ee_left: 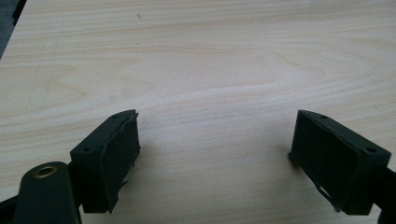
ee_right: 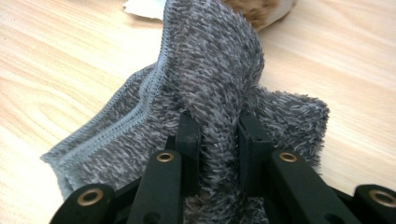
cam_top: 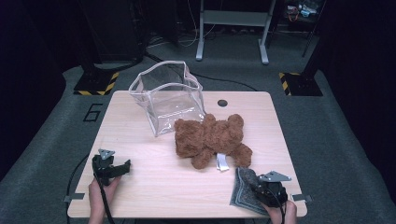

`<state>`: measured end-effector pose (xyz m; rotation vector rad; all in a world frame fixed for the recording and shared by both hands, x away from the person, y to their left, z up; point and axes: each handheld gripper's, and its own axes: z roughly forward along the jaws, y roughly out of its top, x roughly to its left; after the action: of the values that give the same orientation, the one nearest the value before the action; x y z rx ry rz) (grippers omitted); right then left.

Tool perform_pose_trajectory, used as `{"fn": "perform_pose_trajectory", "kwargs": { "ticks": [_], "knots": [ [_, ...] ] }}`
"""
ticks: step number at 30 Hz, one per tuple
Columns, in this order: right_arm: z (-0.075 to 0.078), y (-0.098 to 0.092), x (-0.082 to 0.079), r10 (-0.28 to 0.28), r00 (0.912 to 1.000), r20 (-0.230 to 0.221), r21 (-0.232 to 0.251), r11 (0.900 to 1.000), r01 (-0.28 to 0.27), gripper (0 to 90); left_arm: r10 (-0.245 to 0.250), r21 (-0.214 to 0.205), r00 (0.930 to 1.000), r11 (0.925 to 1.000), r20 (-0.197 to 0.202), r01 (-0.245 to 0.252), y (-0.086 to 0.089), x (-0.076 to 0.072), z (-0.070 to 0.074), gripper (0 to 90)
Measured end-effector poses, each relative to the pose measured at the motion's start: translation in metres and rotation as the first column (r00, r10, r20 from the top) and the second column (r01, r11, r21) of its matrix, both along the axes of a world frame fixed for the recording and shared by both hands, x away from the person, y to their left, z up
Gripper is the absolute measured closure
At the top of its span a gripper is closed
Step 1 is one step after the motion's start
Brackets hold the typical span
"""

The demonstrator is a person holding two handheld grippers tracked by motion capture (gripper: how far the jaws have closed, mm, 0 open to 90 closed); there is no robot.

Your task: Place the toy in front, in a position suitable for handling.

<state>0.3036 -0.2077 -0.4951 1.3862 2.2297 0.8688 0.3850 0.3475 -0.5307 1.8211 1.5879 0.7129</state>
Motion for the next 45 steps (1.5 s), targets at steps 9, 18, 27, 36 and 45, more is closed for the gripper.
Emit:
{"fn": "perform_pose_trajectory", "kwargs": {
  "ticks": [9,18,27,36,45],
  "knots": [
    [0.021,-0.027,0.002,-0.041,0.9976,0.055,-0.019,0.9989,0.042,73.3,0.000,0.000,1.0000,1.0000,0.000,0.000,0.000,0.000,0.000,15.1],
    [0.030,-0.044,0.014,-0.069,0.9944,0.081,-0.017,0.9974,0.071,73.0,0.000,0.000,1.0000,1.0000,0.000,0.000,0.000,0.000,0.000,15.1],
    [0.045,-0.054,0.035,-0.078,0.9907,0.111,-0.026,0.9964,0.081,72.8,0.000,0.000,1.0000,1.0000,0.000,0.000,0.000,0.000,0.000,15.1],
    [0.059,-0.063,0.065,-0.067,0.9890,0.132,-0.055,0.9956,0.075,72.4,0.000,-0.001,1.0000,1.0000,0.001,0.000,0.000,0.000,0.000,15.1],
    [0.057,-0.066,0.093,-0.071,0.9903,0.119,-0.057,0.9953,0.079,72.0,-0.002,-0.001,1.0000,1.0000,0.004,0.002,0.000,0.001,0.000,15.1]
  ]
}}
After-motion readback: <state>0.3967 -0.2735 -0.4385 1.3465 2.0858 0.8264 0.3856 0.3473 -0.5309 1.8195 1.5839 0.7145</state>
